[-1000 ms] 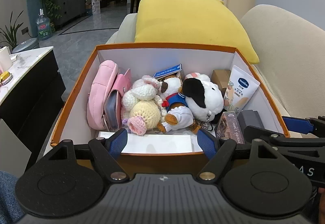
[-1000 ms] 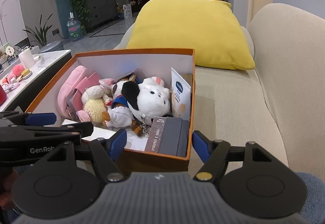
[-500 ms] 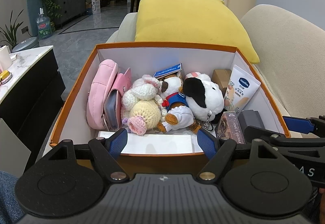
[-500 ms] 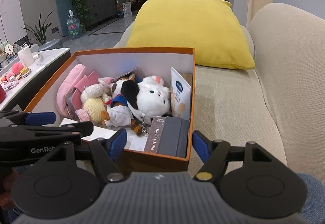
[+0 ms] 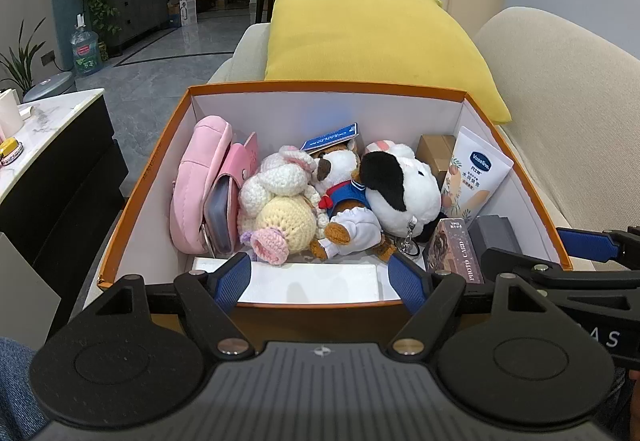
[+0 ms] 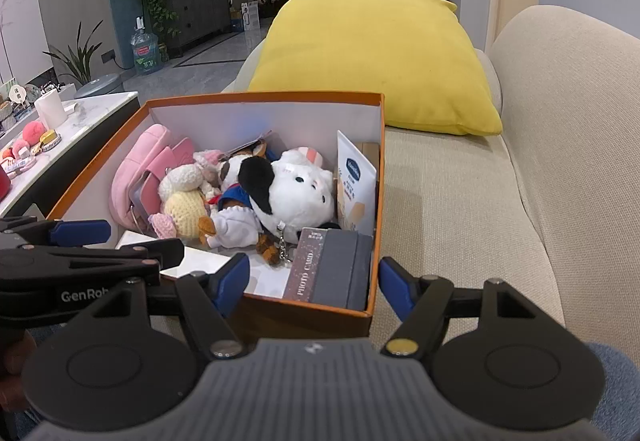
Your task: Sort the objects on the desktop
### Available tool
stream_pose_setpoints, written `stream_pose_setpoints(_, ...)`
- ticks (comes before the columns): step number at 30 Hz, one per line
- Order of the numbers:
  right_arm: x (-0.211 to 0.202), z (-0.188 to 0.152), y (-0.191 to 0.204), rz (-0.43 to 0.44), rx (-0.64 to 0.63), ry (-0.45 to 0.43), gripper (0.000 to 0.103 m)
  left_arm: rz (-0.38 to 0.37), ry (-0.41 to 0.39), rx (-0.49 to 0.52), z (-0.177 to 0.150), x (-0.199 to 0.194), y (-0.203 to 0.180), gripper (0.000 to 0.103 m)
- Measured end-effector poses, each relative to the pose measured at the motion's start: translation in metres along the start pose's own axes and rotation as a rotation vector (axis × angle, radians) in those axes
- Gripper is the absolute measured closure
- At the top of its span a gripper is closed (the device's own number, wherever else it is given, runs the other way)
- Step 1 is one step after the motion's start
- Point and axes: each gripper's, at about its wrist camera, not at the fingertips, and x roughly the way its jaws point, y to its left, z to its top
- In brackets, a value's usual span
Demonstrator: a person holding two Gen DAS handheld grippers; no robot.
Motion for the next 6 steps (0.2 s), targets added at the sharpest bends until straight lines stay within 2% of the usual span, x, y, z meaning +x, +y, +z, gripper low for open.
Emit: stream_pose_setpoints(6,0.0000,0.0000,0.0001,0.000,0.001,0.000,0.031,-0.005,0.002,0.001,-0.0004,0.0016,0.0011,0.014)
